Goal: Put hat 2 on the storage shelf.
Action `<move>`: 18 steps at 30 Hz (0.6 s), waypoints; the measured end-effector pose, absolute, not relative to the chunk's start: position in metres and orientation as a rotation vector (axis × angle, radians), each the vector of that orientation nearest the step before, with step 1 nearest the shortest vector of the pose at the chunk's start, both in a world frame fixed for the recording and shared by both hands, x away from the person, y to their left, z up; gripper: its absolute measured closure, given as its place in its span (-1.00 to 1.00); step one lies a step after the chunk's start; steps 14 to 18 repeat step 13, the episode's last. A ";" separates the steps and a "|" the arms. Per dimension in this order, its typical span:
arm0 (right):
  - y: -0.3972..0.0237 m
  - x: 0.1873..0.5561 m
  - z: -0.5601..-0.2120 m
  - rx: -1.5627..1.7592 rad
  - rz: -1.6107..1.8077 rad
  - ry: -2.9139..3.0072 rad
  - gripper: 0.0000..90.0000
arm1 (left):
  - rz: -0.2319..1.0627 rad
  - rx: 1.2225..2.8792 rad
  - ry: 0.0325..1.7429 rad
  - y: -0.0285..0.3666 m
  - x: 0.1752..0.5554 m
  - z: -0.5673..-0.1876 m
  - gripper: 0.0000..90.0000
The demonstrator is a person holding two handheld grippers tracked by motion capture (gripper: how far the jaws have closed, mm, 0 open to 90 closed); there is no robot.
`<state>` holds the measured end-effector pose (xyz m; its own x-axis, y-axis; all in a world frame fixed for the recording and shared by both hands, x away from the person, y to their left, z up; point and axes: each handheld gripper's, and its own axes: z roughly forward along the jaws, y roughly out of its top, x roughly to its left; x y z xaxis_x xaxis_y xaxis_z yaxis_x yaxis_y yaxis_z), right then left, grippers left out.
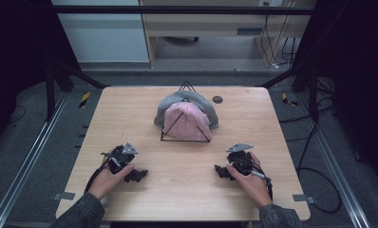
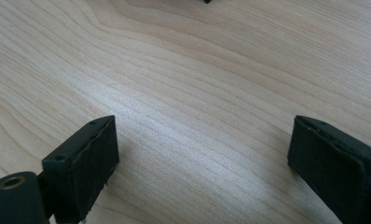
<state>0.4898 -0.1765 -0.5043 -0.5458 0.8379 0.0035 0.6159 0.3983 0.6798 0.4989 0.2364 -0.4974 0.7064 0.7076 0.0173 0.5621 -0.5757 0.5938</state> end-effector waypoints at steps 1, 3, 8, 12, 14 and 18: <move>-0.176 0.489 -0.505 1.255 0.909 2.315 -0.83 | 0.340 2.347 0.962 0.237 0.499 -0.498 -1.00; -0.175 0.487 -0.506 1.250 0.924 2.309 -0.83 | 0.339 2.346 0.954 0.237 0.499 -0.498 -1.00; -0.174 0.481 -0.512 1.207 0.988 2.274 -0.84 | 0.340 2.344 0.957 0.237 0.499 -0.498 -1.00; -0.174 0.481 -0.512 1.206 0.993 2.275 -0.84 | 0.339 2.350 0.953 0.237 0.498 -0.498 -1.00; -0.174 0.481 -0.512 1.205 0.995 2.277 -0.85 | 0.338 2.352 0.951 0.237 0.498 -0.498 -1.00; -0.174 0.481 -0.512 1.205 0.995 2.277 -0.85 | 0.338 2.352 0.951 0.237 0.498 -0.498 -1.00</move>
